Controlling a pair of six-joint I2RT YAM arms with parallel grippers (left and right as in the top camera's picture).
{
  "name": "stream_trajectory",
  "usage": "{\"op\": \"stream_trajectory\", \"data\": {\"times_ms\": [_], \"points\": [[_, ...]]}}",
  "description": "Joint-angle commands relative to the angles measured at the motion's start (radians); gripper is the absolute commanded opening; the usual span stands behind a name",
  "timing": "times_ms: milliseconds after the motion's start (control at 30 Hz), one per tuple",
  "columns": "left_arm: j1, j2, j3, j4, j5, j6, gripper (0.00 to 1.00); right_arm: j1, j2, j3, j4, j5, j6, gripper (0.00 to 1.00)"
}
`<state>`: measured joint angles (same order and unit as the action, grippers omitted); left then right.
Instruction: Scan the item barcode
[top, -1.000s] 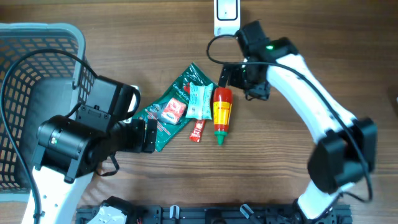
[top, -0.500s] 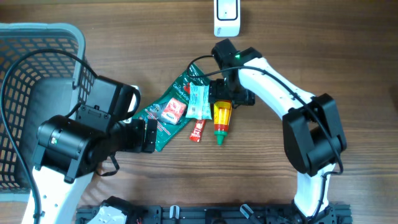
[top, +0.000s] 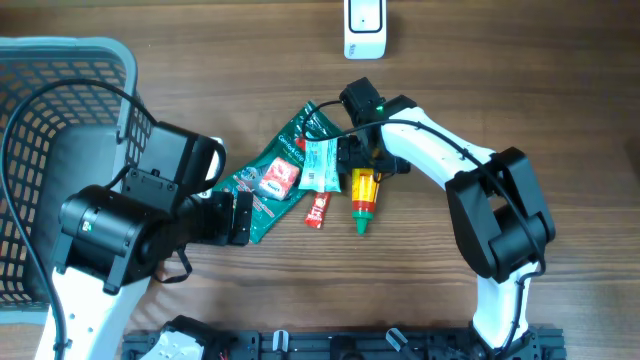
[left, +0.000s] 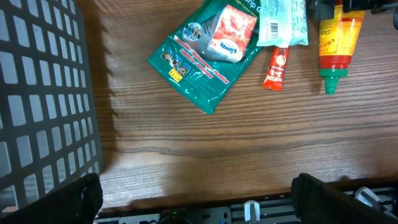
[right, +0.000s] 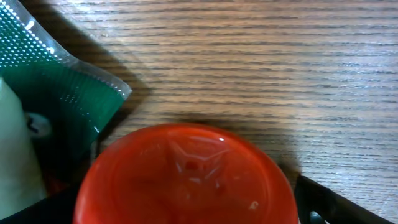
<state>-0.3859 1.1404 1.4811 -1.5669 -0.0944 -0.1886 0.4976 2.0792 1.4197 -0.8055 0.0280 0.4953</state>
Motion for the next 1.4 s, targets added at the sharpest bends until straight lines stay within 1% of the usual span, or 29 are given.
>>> {"op": "stream_trajectory", "data": {"times_ms": [0, 67, 100, 133, 167, 233, 367, 433, 567, 633, 667, 733, 800, 900, 933, 1000, 1033, 1100, 1200, 1367], "points": [[0.005, -0.007, 0.004, 0.002, 0.012, -0.010, 1.00, -0.002, 0.029, -0.039, 0.024, -0.017, -0.006, 0.99], [0.005, -0.007, 0.004, 0.002, 0.012, -0.010, 1.00, -0.002, 0.030, -0.040, 0.037, -0.018, -0.004, 0.90], [0.005, -0.007, 0.004, 0.002, 0.012, -0.010, 1.00, -0.002, 0.030, -0.040, 0.043, -0.018, 0.005, 0.80], [0.005, -0.007, 0.004, 0.002, 0.012, -0.010, 1.00, -0.002, 0.030, -0.040, 0.047, -0.018, 0.008, 0.74], [0.005, -0.007, 0.004, 0.002, 0.012, -0.010, 1.00, -0.002, 0.030, -0.040, 0.048, -0.018, 0.031, 0.72], [0.005, -0.007, 0.004, 0.002, 0.012, -0.009, 1.00, -0.004, 0.029, -0.040, 0.045, -0.018, 0.071, 0.66], [0.005, -0.007, 0.004, 0.002, 0.012, -0.009, 1.00, -0.018, 0.026, -0.022, -0.004, -0.018, 0.159, 0.63], [0.005, -0.007, 0.004, 0.002, 0.012, -0.010, 1.00, -0.032, 0.022, 0.003, -0.073, -0.017, 0.219, 0.63], [0.005, -0.007, 0.004, 0.002, 0.012, -0.010, 1.00, -0.071, 0.021, 0.088, -0.246, -0.018, 0.368, 0.57], [0.005, -0.007, 0.004, 0.002, 0.012, -0.009, 1.00, -0.092, 0.020, 0.122, -0.327, -0.017, 0.465, 0.57], [0.005, -0.007, 0.004, 0.002, 0.012, -0.010, 1.00, -0.100, 0.019, 0.130, -0.350, -0.018, 0.503, 0.59], [0.005, -0.007, 0.004, 0.002, 0.012, -0.010, 1.00, -0.121, 0.019, 0.132, -0.386, -0.017, 0.638, 0.62], [0.005, -0.007, 0.004, 0.002, 0.012, -0.009, 1.00, -0.138, 0.019, 0.125, -0.391, -0.009, 0.808, 0.68], [0.005, -0.007, 0.004, 0.002, 0.012, -0.010, 1.00, -0.145, 0.019, 0.113, -0.379, -0.010, 1.099, 0.72], [0.005, -0.007, 0.004, 0.002, 0.012, -0.010, 1.00, -0.145, 0.019, 0.112, -0.368, -0.026, 1.155, 0.72], [0.005, -0.007, 0.004, 0.002, 0.012, -0.010, 1.00, -0.145, 0.019, 0.113, -0.353, -0.061, 1.201, 0.79], [0.005, -0.007, 0.004, 0.002, 0.012, -0.010, 1.00, -0.145, 0.019, 0.113, -0.352, -0.077, 1.218, 0.84], [0.005, -0.007, 0.004, 0.002, 0.012, -0.010, 1.00, -0.146, 0.016, 0.114, -0.353, -0.082, 1.200, 0.90], [0.005, -0.007, 0.004, 0.002, 0.012, -0.010, 1.00, -0.159, -0.010, 0.122, -0.356, -0.082, 1.079, 1.00], [0.005, -0.007, 0.004, 0.002, 0.012, -0.010, 1.00, -0.192, -0.145, 0.138, -0.361, -0.081, 0.804, 1.00]]}}
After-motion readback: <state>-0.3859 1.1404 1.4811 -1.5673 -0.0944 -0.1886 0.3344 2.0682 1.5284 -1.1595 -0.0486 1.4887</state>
